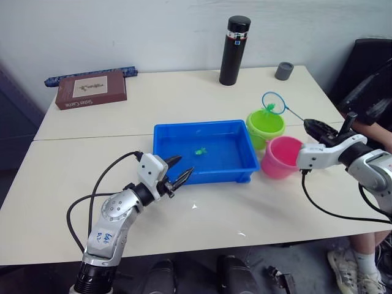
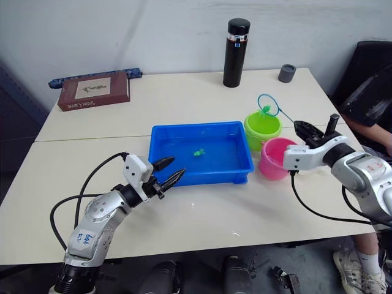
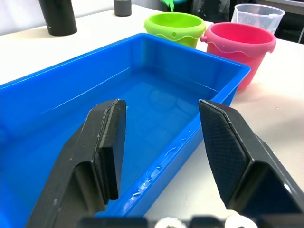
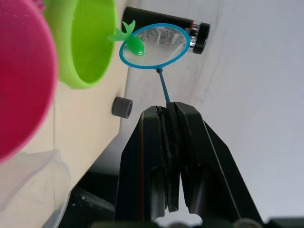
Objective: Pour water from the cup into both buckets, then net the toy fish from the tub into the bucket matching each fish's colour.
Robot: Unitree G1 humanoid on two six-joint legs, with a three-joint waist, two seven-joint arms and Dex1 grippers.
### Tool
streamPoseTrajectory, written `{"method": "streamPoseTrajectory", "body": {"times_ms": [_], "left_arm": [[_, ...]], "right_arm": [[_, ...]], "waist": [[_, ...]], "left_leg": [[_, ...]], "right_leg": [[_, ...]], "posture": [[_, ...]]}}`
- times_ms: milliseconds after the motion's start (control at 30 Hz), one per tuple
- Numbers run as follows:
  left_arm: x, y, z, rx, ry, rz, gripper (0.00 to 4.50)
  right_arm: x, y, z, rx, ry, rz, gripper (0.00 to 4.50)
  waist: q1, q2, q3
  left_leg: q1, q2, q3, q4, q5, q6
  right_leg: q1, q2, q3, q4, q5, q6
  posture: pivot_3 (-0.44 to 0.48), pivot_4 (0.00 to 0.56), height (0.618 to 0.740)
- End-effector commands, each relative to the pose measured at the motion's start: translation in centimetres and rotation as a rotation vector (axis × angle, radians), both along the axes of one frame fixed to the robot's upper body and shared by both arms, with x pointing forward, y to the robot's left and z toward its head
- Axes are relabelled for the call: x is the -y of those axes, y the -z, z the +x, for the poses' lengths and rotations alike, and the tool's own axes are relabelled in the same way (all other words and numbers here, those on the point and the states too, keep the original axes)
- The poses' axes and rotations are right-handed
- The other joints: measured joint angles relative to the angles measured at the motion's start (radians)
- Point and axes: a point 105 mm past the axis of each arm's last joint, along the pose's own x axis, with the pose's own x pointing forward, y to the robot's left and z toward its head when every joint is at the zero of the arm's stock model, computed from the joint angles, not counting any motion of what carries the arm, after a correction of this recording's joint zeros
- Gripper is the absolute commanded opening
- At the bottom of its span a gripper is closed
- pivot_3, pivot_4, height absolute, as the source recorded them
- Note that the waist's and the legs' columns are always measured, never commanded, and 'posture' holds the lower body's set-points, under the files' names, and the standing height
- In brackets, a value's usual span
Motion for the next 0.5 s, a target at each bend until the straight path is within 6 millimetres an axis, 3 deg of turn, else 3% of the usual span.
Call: {"method": "streamPoseTrajectory", "body": {"times_ms": [33, 200, 333, 433, 500], "left_arm": [[0.4, -1.2, -0.1, 0.058, 0.015, -0.009, 2.67], [0.5, -1.3, 0.0, 0.061, 0.016, -0.011, 2.67], [0.4, -1.3, 0.0, 0.062, 0.012, -0.010, 2.67], [0.4, -1.3, 0.0, 0.063, 0.011, -0.011, 2.67], [0.4, -1.3, 0.0, 0.063, 0.011, -0.011, 2.67]], "right_arm": [[0.0, -3.0, 0.1, 0.090, -0.004, 0.030, 0.00], [0.2, -1.8, 0.2, 0.062, 0.000, 0.016, 0.00], [0.4, -3.2, 0.3, 0.102, 0.009, 0.034, 0.00], [0.4, -0.9, 0.2, 0.037, 0.008, 0.019, 0.00], [0.2, -1.1, 0.2, 0.046, 0.002, 0.024, 0.00]], "waist": [[-0.001, 0.000, 0.000], [-0.001, 0.000, 0.000], [-0.003, 0.000, 0.000], [-0.003, 0.000, 0.000], [-0.002, 0.000, 0.000]], "left_leg": [[0.000, 0.000, 0.000, 0.000, 0.000, 0.000], [0.001, 0.000, 0.000, 0.000, 0.000, 0.000], [0.001, 0.000, 0.000, 0.000, 0.000, 0.000], [0.001, 0.000, 0.000, 0.001, 0.000, 0.000], [0.001, 0.000, 0.000, 0.000, 0.000, 0.000]], "right_leg": [[0.000, 0.000, 0.000, 0.000, 0.000, 0.000], [0.001, 0.000, 0.000, 0.001, 0.000, 0.000], [0.001, 0.000, 0.000, 0.000, 0.000, 0.000], [0.001, 0.000, 0.000, 0.001, 0.000, 0.000], [0.001, 0.001, 0.000, 0.001, 0.000, 0.000]], "posture": [[0.000, 0.150, 0.740], [0.000, 0.150, 0.740], [0.000, 0.150, 0.740], [0.000, 0.150, 0.740], [0.000, 0.150, 0.740]]}}
